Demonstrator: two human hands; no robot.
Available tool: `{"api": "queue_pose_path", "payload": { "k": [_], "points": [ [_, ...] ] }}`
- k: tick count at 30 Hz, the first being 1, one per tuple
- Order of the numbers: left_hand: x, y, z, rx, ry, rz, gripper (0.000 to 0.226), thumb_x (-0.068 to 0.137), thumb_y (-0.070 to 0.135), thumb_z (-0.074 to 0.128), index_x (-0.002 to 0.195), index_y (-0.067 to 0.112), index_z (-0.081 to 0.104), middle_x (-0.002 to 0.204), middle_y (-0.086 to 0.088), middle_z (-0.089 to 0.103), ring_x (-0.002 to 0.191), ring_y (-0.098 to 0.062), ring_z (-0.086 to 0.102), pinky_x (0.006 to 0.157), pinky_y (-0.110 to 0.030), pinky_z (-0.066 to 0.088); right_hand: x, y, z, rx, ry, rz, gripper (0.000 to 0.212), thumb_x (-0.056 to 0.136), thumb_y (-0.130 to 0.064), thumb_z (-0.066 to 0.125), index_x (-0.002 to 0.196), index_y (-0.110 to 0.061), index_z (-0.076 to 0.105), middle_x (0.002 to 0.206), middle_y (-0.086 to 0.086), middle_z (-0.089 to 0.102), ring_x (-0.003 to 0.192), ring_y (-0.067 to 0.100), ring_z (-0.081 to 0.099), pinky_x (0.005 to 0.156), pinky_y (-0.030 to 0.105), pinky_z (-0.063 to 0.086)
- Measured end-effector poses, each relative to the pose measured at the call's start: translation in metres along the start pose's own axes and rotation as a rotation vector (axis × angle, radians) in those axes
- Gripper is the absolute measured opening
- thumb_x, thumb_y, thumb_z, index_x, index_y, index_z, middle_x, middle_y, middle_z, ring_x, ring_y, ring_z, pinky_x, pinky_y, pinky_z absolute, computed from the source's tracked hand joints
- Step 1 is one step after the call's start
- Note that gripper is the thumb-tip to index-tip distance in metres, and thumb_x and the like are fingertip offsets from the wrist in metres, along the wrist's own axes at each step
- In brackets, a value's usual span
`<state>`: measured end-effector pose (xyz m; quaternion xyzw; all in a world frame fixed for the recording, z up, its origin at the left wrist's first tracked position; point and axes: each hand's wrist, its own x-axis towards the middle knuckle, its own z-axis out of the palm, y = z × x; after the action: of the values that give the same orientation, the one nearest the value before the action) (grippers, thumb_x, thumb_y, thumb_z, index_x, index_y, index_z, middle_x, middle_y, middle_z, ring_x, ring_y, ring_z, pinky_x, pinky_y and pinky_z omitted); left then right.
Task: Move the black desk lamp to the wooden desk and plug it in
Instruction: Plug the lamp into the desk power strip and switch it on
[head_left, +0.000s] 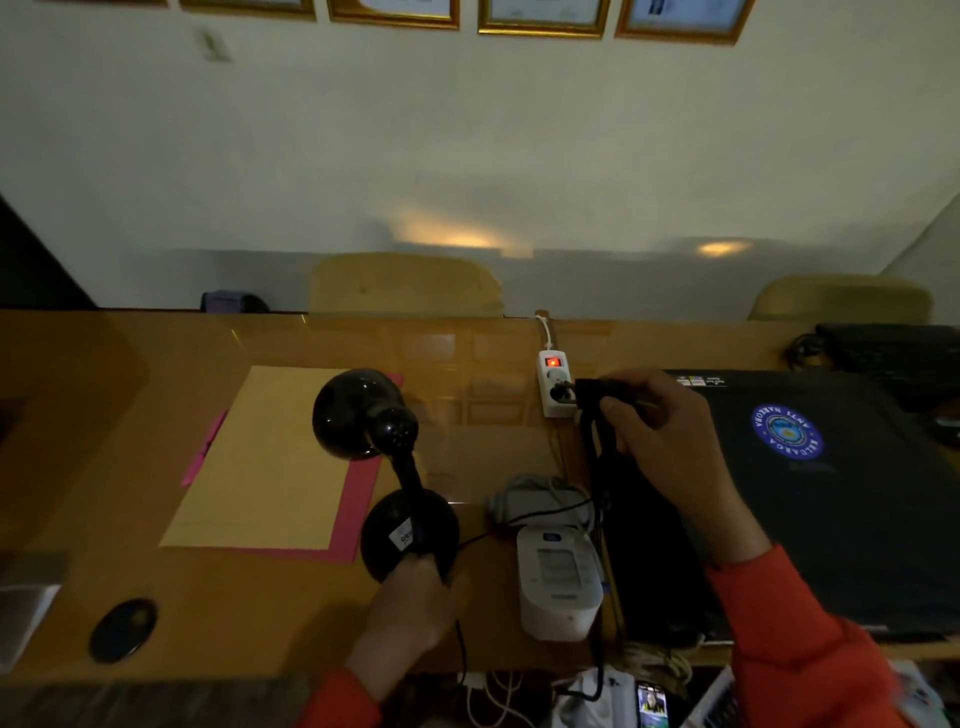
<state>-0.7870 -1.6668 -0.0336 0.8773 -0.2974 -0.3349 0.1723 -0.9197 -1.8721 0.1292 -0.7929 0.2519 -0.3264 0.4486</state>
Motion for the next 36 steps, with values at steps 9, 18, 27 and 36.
{"api": "queue_pose_path", "payload": {
  "k": [9,18,27,36],
  "points": [
    [0.043,0.059,-0.019,0.023,0.082,0.431,0.029,0.092,0.027,0.053,0.116,0.011,0.055,0.119,-0.013,0.059,0.107,-0.03,0.057,0.095,-0.04,0.046,0.013,0.004,-0.017,-0.093,0.136,-0.041,0.027,0.086,-0.007,0.062,0.101,-0.03,0.061,0.089,-0.015,0.065,0.082,-0.006,0.064,0.067,0.005,0.051],
    [0.111,0.085,-0.021,0.237,0.174,0.551,0.032,0.095,0.014,0.044,0.121,0.0,0.056,0.13,-0.018,0.056,0.117,-0.031,0.051,0.095,-0.037,0.041,0.056,0.007,-0.055,-0.316,0.265,-0.134,0.02,0.085,-0.012,0.064,0.104,-0.019,0.064,0.085,0.002,0.064,0.061,0.012,0.054,0.056,0.006,0.043],
    [0.177,0.099,-0.001,0.289,0.143,0.481,0.041,0.095,0.019,0.041,0.134,0.008,0.046,0.147,-0.01,0.043,0.136,-0.027,0.035,0.112,-0.039,0.028,0.115,0.073,-0.026,-0.556,-0.059,0.008,0.027,0.086,-0.011,0.064,0.113,-0.016,0.062,0.106,0.0,0.063,0.078,0.002,0.049,0.068,0.01,0.037],
    [0.245,0.115,0.039,0.132,0.192,0.338,0.048,0.097,0.022,0.041,0.142,0.01,0.032,0.156,-0.019,0.024,0.145,-0.031,0.02,0.12,-0.04,0.013,0.195,0.185,0.015,-0.744,-0.392,0.134,0.023,0.086,-0.002,0.059,0.105,-0.012,0.068,0.107,0.01,0.057,0.085,0.015,0.05,0.072,0.026,0.043]
  ]
}}
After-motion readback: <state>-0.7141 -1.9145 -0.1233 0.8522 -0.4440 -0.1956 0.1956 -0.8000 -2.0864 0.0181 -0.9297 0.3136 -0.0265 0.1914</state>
